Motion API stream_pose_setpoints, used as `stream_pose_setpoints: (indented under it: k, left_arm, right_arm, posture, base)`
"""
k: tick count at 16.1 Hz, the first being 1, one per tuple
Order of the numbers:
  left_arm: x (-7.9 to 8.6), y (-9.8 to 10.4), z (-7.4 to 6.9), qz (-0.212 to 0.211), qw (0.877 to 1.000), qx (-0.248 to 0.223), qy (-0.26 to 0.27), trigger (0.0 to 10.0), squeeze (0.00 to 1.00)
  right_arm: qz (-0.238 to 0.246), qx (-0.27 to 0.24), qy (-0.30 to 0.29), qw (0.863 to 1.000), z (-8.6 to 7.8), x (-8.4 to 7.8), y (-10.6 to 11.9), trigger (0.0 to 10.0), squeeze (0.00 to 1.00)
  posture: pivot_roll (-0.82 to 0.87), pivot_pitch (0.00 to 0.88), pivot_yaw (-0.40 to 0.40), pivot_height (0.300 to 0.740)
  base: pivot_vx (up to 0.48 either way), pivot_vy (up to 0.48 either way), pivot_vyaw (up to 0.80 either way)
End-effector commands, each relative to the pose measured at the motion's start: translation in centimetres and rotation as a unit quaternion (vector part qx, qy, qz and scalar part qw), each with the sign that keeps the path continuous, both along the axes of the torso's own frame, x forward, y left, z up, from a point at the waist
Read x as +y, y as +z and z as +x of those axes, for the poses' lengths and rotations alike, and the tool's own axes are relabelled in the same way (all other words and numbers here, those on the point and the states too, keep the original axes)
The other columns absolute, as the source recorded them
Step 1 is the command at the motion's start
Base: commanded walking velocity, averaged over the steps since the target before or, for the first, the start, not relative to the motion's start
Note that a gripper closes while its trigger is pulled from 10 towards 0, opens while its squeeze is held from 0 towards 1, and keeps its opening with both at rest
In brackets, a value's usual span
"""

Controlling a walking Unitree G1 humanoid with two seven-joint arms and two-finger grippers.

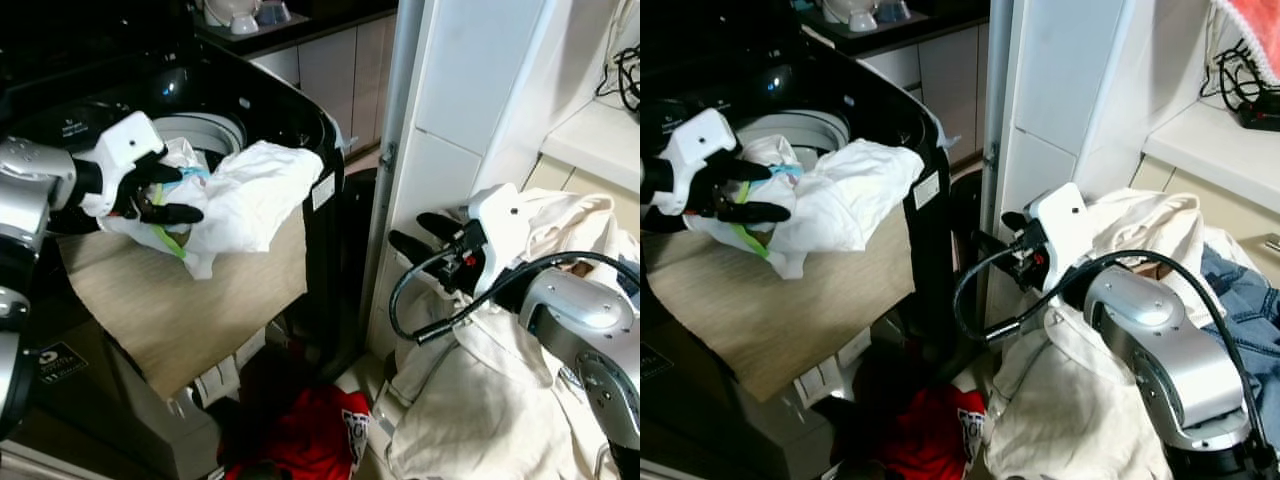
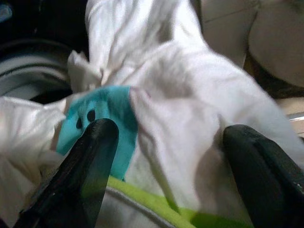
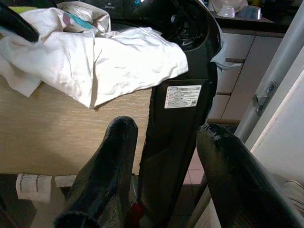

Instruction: Clothes washing

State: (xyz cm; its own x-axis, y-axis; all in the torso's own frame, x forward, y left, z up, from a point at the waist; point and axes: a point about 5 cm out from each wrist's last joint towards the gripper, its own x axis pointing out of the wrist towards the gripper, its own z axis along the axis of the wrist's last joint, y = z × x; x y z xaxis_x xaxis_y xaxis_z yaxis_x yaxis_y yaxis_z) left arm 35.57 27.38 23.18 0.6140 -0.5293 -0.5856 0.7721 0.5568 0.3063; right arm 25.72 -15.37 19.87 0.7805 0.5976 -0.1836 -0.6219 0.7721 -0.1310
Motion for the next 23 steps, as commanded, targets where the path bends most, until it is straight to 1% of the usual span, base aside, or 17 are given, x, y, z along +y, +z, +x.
stream_pose_setpoints:
  k: [1,4,5,6,8,18,21,23]
  left_arm:
    - [0.1,-0.4,0.2,0.013,1.0,-0.001,0.017,10.0,0.0]
    - [-0.2,-0.5,0.6,0.01,1.0,-0.003,0.024,10.0,0.0]
    - [-0.4,-0.6,0.6,0.008,1.0,0.002,0.022,7.9,0.0]
    - [-0.6,-0.6,0.7,0.002,1.0,0.006,0.021,0.0,0.0]
    - [-0.8,-0.8,0.7,0.0,1.0,0.015,0.014,0.0,0.0]
    - [-1.1,-0.4,0.8,-0.003,1.0,0.018,0.013,0.0,0.0]
    - [-1.1,0.2,1.2,-0.007,1.0,-0.009,0.026,0.0,0.0]
    - [-1.0,1.0,1.6,-0.006,0.998,-0.044,0.041,0.0,0.0]
  right_arm:
    - [0.0,-0.007,0.007,1.0,0.2,0.2,0.4,10.0,0.0]
    - [0.0,-0.007,0.005,1.0,0.2,0.1,0.4,10.0,0.0]
    - [0.0,-0.007,0.004,1.0,0.2,0.1,0.4,10.0,0.0]
    - [0.0,-0.007,0.003,1.0,0.1,0.1,0.4,10.0,0.0]
    - [-0.001,-0.007,0.001,1.0,0.1,0.0,0.4,10.0,0.0]
    - [-0.001,-0.009,-0.002,1.0,0.3,-0.1,0.5,10.0,0.0]
    - [-0.001,-0.01,-0.003,1.0,0.3,-0.1,0.5,10.0,0.0]
    - [-0.002,-0.011,-0.005,1.0,0.4,-0.2,0.5,10.0,0.0]
  posture:
    - [-0.1,0.0,0.076,0.74]
    - [-0.1,0.0,0.076,0.74]
    - [-0.1,0.0,0.076,0.74]
    - [-0.1,0.0,0.076,0.74]
    - [-0.1,0.0,0.076,0.74]
    - [-0.1,0.0,0.082,0.74]
    - [-0.1,0.0,0.083,0.74]
    - [-0.1,0.0,0.083,0.74]
  base:
    - [0.0,0.0,0.0]
    - [0.0,0.0,0.0]
    - [0.0,0.0,0.0]
    - [0.0,0.0,0.0]
    - [0.0,0.0,0.0]
    - [0.0,0.0,0.0]
    - [0.0,0.0,0.0]
    - [0.0,0.0,0.0]
